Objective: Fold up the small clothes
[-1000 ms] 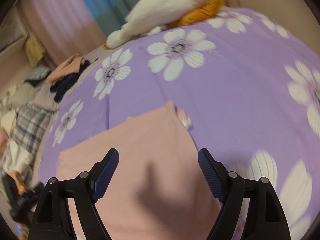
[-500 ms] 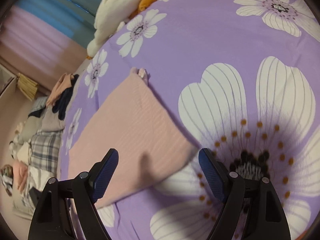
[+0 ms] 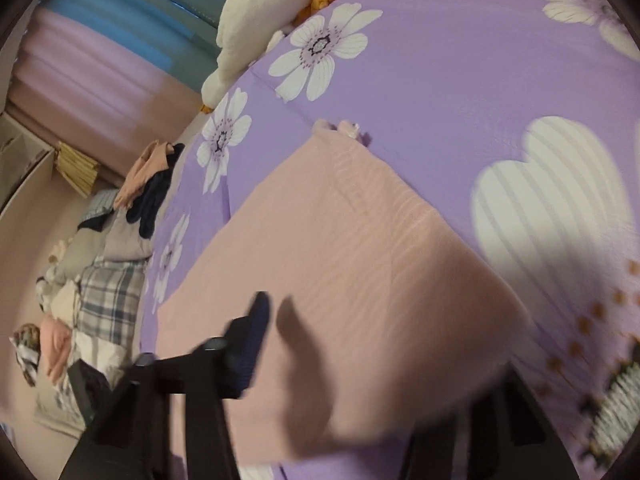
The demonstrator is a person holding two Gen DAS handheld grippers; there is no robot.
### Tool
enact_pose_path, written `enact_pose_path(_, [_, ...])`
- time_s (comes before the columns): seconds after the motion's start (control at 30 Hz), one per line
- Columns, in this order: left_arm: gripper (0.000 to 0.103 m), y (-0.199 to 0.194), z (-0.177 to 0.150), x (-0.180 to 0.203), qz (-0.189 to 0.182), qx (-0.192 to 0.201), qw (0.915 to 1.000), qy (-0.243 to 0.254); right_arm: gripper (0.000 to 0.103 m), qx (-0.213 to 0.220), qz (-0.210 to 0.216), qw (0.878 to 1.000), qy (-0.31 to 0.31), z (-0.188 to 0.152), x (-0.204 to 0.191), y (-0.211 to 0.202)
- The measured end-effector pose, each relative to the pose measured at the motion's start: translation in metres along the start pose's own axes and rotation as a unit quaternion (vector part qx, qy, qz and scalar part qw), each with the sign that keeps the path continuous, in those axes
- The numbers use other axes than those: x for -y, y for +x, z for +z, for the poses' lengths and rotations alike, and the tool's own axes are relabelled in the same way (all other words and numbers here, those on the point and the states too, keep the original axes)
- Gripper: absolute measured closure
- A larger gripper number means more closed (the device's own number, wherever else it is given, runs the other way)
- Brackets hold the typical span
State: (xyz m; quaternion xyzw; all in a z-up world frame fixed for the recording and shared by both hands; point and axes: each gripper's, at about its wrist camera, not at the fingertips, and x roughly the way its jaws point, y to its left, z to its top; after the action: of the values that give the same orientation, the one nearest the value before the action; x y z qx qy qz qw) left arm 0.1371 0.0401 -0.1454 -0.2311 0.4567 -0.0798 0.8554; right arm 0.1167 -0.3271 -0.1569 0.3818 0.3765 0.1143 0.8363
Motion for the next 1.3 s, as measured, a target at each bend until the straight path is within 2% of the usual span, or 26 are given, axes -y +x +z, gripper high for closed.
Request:
enact_pose_path(0.07, [0.073,-0.003,-0.001,0.0,-0.005,0.005,1.0,-0.006,0.084,0.004,-0.004,1.0,0.0,0.0,0.002,0.002])
enact_pose_path(0.2, [0.079,-0.016,-0.003,0.004,-0.015,0.019,0.9996,-0.014,0.089,0.018,0.002,1.0,-0.009,-0.005,0.0,-0.008])
enact_pose_path(0.33, [0.079,-0.031,-0.004,0.017,-0.023,0.033,0.9991,-0.012,0.089,0.036,0.002,0.999,-0.039,-0.008,-0.016,-0.027])
enact_pose_path(0.53, [0.079,-0.055,-0.017,0.034,-0.033,0.022,0.9992,0.0,0.089,0.06,-0.008,0.996,-0.073,-0.014,-0.034,-0.06])
enact_pose_path(0.7, [0.079,-0.068,-0.04,0.04,-0.041,0.009,0.9991,-0.002,0.089,0.059,-0.023,0.995,-0.083,-0.02,-0.034,-0.078])
enact_pose_path(0.87, [0.078,-0.07,-0.069,0.043,-0.02,-0.003,0.9997,0.011,0.089,0.051,-0.051,0.991,-0.111,-0.03,-0.037,-0.085])
enact_pose_path(1.0, [0.077,-0.055,-0.084,0.033,0.008,-0.025,0.9996,0.009,0.089,0.04,-0.089,0.986,-0.132,-0.032,-0.038,-0.076])
enact_pose_path(1.17, [0.072,-0.055,-0.085,0.03,0.016,-0.023,0.9995,0.017,0.089,0.041,-0.121,0.979,-0.158,-0.037,-0.046,-0.069])
enact_pose_path(1.3, [0.071,-0.061,-0.085,0.026,0.011,-0.022,0.9996,0.01,0.089,0.05,-0.117,0.977,-0.172,-0.039,-0.053,-0.074])
